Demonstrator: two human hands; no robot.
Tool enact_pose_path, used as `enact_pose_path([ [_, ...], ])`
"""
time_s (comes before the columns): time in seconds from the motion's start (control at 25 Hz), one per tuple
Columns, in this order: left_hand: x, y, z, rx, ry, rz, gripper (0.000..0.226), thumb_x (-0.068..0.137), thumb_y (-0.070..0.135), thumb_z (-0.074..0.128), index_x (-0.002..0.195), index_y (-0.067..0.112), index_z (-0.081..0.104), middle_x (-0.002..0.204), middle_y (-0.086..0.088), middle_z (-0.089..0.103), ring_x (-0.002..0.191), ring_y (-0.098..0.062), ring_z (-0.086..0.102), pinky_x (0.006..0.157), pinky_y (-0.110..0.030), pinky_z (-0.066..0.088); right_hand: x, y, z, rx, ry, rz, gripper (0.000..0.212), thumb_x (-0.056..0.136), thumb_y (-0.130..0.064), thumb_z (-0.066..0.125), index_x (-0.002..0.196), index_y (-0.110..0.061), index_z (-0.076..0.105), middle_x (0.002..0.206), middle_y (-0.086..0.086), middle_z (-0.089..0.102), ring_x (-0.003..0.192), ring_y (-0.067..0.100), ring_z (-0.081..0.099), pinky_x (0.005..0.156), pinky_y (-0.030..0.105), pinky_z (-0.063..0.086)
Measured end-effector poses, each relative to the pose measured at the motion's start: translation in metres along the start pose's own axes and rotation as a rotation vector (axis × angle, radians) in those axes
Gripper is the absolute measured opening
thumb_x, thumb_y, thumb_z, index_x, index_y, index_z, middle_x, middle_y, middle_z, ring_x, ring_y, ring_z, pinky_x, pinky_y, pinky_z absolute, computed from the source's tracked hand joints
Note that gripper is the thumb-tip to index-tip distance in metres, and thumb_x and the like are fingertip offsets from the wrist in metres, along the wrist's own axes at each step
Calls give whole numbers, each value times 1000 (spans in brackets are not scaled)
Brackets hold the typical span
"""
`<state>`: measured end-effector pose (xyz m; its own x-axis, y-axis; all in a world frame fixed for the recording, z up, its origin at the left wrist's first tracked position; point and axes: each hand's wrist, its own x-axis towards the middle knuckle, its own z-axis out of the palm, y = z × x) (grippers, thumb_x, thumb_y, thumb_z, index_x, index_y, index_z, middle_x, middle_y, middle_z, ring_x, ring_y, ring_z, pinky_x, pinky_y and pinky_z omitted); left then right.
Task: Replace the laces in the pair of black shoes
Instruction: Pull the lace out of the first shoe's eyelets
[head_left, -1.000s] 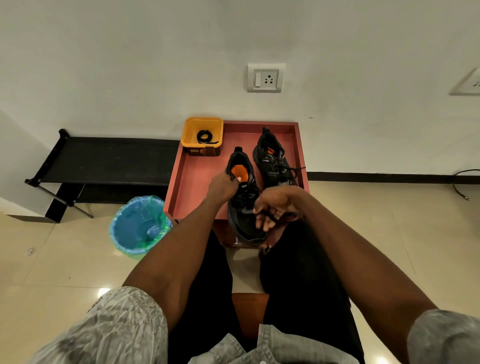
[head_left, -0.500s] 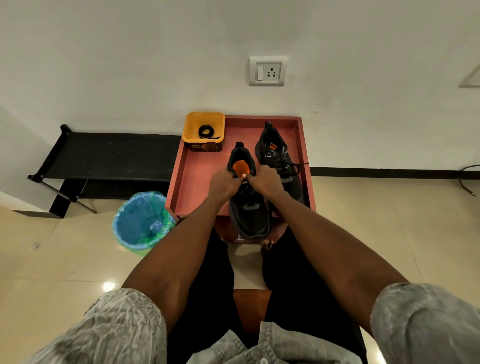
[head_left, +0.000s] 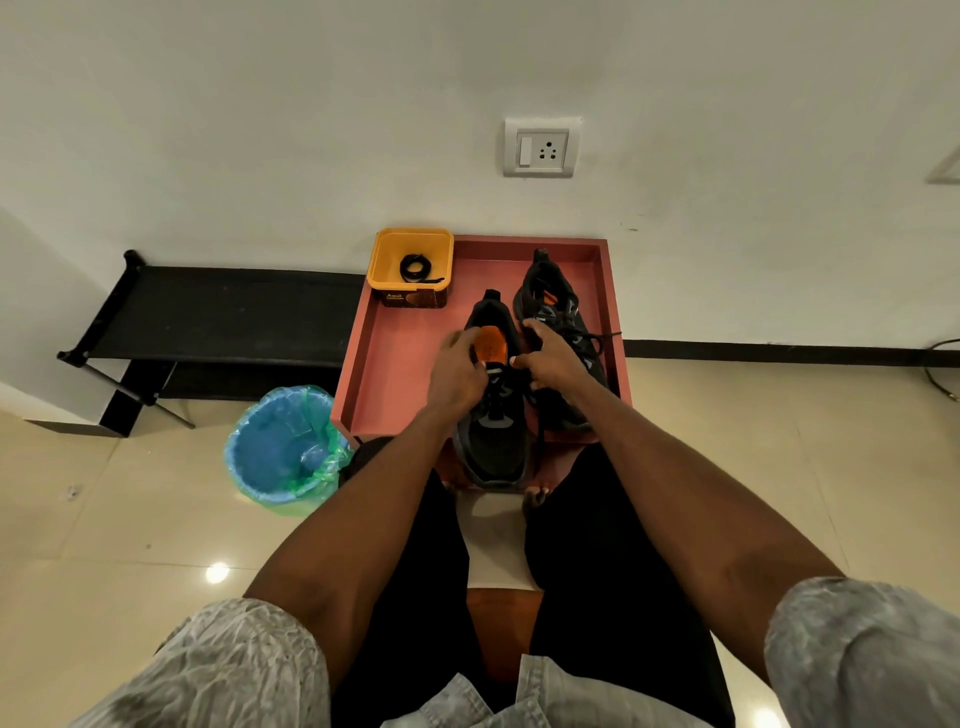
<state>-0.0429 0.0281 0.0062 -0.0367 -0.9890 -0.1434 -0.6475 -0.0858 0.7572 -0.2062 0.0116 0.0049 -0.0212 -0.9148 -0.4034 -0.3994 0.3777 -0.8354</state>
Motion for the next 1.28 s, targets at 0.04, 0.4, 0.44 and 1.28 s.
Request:
enact_pose_path([
  [0.04,4,1,4,62,-72,37,35,93,5,53,126,12,63,145,-8,43,131,-25,43,108,-36,38,0,-1,-2,-75,-27,-47,43,89,-15,68,129,-22,53,99,11,63,71,24,60,58,38,55],
  [0.4,4,-8,12,-60,-26,49,13,94,9,60,87,0,66,122,1,47,100,-15,53,80,-27,43,9,3,5,-351,-21,-164,23,92,-24,67,114,-18,70,80,6,66,58,12,54,52,23,40],
  [0.44,4,-12,12,-193,33,-35,13,93,7,57,83,2,63,109,0,52,89,-14,54,70,-27,42,9,4,5,-344,-17,-160,25,91,-24,68,116,-18,69,82,8,67,60,13,55,53,23,40],
  [1.28,6,-6,-11,-302,432,-167,14,98,9,44,104,6,57,112,-14,53,100,-28,57,77,-31,47,17,12,9,-407,1,-207,34,94,-28,66,126,-17,65,89,2,64,78,16,59,68,31,43],
])
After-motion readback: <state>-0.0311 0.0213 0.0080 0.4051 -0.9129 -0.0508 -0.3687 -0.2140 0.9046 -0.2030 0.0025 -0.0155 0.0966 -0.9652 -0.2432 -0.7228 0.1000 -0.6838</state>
